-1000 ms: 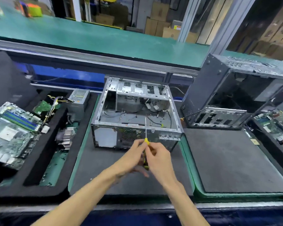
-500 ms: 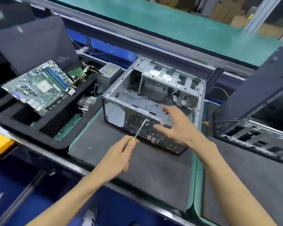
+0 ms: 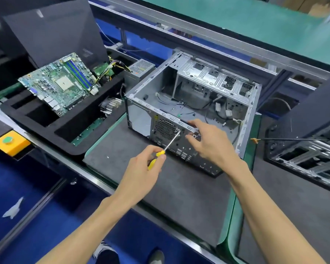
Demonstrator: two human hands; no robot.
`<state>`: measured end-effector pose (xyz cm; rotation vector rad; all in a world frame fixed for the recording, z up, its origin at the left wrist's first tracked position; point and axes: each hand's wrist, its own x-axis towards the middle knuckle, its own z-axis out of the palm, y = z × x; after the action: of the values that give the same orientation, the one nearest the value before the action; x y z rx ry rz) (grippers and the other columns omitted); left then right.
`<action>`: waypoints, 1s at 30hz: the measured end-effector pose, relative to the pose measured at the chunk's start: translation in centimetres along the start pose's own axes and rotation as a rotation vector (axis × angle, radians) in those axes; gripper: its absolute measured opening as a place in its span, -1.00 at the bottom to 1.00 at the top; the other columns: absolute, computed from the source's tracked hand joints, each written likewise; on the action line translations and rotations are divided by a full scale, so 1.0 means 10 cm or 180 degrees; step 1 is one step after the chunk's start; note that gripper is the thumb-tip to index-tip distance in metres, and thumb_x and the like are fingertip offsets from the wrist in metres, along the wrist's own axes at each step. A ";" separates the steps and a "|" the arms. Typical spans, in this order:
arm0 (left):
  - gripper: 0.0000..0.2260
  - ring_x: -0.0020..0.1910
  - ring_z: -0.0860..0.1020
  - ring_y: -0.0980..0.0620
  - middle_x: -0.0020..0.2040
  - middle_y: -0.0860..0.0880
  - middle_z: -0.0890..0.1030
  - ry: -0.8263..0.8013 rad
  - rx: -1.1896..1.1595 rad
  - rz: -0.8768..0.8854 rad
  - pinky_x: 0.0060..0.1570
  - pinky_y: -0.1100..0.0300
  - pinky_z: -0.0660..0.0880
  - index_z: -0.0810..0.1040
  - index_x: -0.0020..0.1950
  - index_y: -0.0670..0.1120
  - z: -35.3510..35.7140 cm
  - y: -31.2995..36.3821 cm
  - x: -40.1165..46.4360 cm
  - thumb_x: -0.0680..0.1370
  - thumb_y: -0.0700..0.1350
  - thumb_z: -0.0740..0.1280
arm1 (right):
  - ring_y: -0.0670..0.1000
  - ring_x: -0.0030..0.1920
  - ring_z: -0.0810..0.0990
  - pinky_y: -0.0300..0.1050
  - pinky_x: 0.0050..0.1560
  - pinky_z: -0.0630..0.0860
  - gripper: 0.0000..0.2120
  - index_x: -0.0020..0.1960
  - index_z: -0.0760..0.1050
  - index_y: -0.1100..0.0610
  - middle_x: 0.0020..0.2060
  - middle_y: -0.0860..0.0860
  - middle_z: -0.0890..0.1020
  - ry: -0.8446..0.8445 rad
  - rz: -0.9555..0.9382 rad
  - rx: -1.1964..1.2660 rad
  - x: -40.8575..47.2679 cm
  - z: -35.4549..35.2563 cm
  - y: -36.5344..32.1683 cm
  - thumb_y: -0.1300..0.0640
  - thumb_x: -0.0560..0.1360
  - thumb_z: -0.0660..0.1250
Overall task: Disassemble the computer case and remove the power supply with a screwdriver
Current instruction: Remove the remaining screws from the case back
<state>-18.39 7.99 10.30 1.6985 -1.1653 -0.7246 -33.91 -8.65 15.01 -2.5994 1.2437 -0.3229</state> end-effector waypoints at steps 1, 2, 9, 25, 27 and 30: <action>-0.92 -0.38 0.49 0.17 -0.31 0.06 0.59 0.0016 -0.0025 0.0018 -0.41 0.40 0.36 0.49 0.05 0.22 0.01 0.02 0.00 0.62 0.14 0.23 | 0.12 0.07 0.64 0.05 0.06 0.48 -0.59 0.43 0.38 -0.07 0.04 -0.03 0.69 0.0009 -0.0005 -0.0014 0.00 0.00 0.00 -0.10 0.61 0.28; -0.93 -0.39 0.48 0.14 -0.31 0.05 0.59 0.0030 -0.0051 0.0030 -0.42 0.37 0.36 0.50 0.05 0.23 0.03 0.04 0.00 0.62 0.13 0.23 | 0.12 0.03 0.65 0.04 0.05 0.48 -0.59 0.43 0.37 -0.07 0.00 -0.04 0.70 0.0002 -0.0007 -0.0025 0.00 0.01 0.00 -0.10 0.61 0.27; -0.94 -0.48 0.42 0.16 -0.34 0.03 0.59 0.0182 0.0021 0.0020 -0.47 0.41 0.30 0.54 0.01 0.17 0.05 0.15 -0.02 0.64 0.04 0.28 | 0.10 -0.01 0.66 0.05 0.10 0.49 -0.60 0.44 0.35 -0.05 0.03 -0.06 0.71 0.0062 -0.0047 -0.0050 -0.02 0.01 -0.01 -0.08 0.63 0.25; -0.78 -0.60 0.27 0.09 -0.26 -0.13 0.67 0.0083 -0.1383 -0.1415 -0.67 0.33 0.13 0.55 -0.05 -0.21 -0.05 0.47 0.07 0.59 -0.04 0.37 | 0.21 0.07 0.64 0.05 -0.03 0.41 -0.61 0.41 0.38 0.00 0.19 -0.01 0.67 0.0271 -0.0185 -0.0210 0.00 0.12 0.02 -0.06 0.62 0.24; -0.77 -0.63 0.21 0.16 -0.31 -0.09 0.56 -0.0311 -0.2425 -0.2058 -0.73 0.36 0.08 0.54 -0.08 -0.23 -0.09 0.51 0.09 0.61 -0.05 0.32 | 0.21 0.08 0.64 0.06 -0.02 0.41 -0.61 0.41 0.38 0.00 0.19 -0.01 0.66 0.0258 -0.0191 -0.0196 -0.01 0.11 0.02 -0.06 0.62 0.23; -0.81 -0.62 0.22 0.17 -0.31 -0.02 0.47 -0.0416 -0.2782 -0.2211 -0.74 0.37 0.10 0.50 -0.07 -0.15 -0.06 0.50 0.08 0.59 -0.03 0.33 | 0.21 0.07 0.64 0.05 -0.06 0.39 -0.61 0.40 0.38 0.01 0.19 0.00 0.66 0.0243 -0.0207 -0.0221 -0.01 0.13 0.01 -0.06 0.62 0.23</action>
<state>-19.54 6.83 15.13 1.2569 -0.1892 -1.5151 -33.67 -8.49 13.73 -2.7146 1.2172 -0.4013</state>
